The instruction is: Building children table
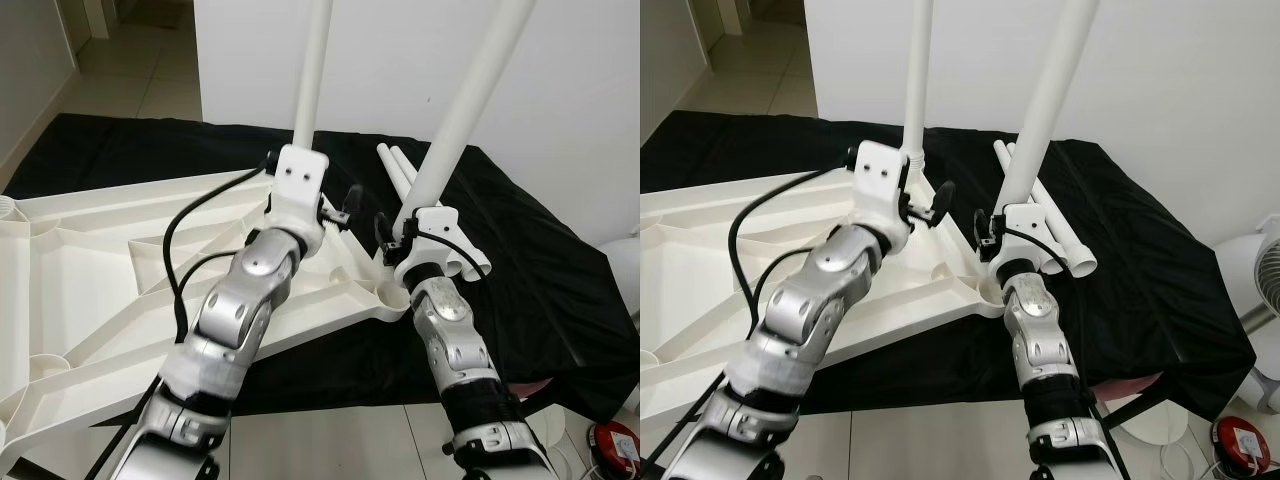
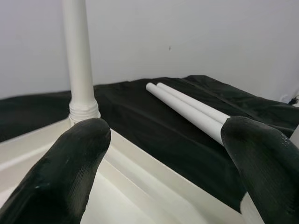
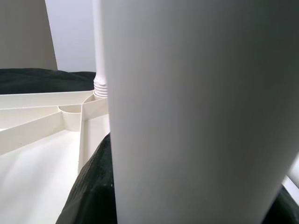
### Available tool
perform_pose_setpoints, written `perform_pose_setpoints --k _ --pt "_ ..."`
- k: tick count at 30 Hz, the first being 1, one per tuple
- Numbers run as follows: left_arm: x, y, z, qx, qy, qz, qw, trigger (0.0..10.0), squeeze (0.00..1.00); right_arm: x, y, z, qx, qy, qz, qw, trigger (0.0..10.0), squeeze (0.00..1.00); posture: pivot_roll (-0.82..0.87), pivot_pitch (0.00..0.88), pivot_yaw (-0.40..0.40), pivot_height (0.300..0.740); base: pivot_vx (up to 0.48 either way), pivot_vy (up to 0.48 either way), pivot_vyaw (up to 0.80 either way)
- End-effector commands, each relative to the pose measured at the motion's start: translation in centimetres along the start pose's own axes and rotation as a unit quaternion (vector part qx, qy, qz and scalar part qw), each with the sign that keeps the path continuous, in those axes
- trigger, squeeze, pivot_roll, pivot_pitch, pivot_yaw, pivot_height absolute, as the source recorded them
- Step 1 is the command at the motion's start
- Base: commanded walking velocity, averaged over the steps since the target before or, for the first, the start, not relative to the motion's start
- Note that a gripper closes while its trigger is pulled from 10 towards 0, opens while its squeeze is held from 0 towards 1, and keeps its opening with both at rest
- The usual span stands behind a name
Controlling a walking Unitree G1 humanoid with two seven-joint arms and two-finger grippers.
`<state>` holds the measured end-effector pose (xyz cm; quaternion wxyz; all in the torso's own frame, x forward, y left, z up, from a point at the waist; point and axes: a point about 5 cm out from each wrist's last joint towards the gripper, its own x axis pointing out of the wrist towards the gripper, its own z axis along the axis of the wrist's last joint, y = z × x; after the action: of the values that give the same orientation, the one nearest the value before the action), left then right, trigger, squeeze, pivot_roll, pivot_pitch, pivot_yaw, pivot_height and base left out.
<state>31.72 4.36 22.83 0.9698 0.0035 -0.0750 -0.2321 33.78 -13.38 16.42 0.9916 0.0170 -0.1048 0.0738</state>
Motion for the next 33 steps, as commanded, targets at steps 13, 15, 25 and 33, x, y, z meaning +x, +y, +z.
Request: perform_pose_setpoints --k 13,15,25,33 --pt "-3.5 -1.8 -2.7 0.075 0.002 -0.190 0.979 10.0 0.00 -1.8 -1.4 -0.4 -0.006 -0.016 0.011 1.000 10.0 0.00 0.01 0.000 -0.101 0.740 0.000 0.000 0.00" --pt "-3.8 -1.9 -2.9 0.077 0.004 -0.198 0.977 10.0 0.00 -1.9 -1.5 -0.7 -0.003 -0.013 0.011 1.000 10.0 0.00 0.01 0.000 -0.102 0.740 0.000 0.000 0.00" --pt "-4.8 -3.1 -3.6 0.084 0.020 -0.247 0.965 10.0 0.00 -2.7 -1.6 -2.5 0.006 0.006 0.021 1.000 10.0 0.00 0.01 0.000 -0.100 0.740 0.000 0.000 0.00" --pt "-5.0 -3.4 -3.7 0.085 0.023 -0.262 0.961 10.0 0.00 -3.2 -1.2 -4.0 -0.001 0.029 0.056 0.998 10.0 0.00 0.01 0.000 -0.092 0.740 0.000 0.000 0.00"
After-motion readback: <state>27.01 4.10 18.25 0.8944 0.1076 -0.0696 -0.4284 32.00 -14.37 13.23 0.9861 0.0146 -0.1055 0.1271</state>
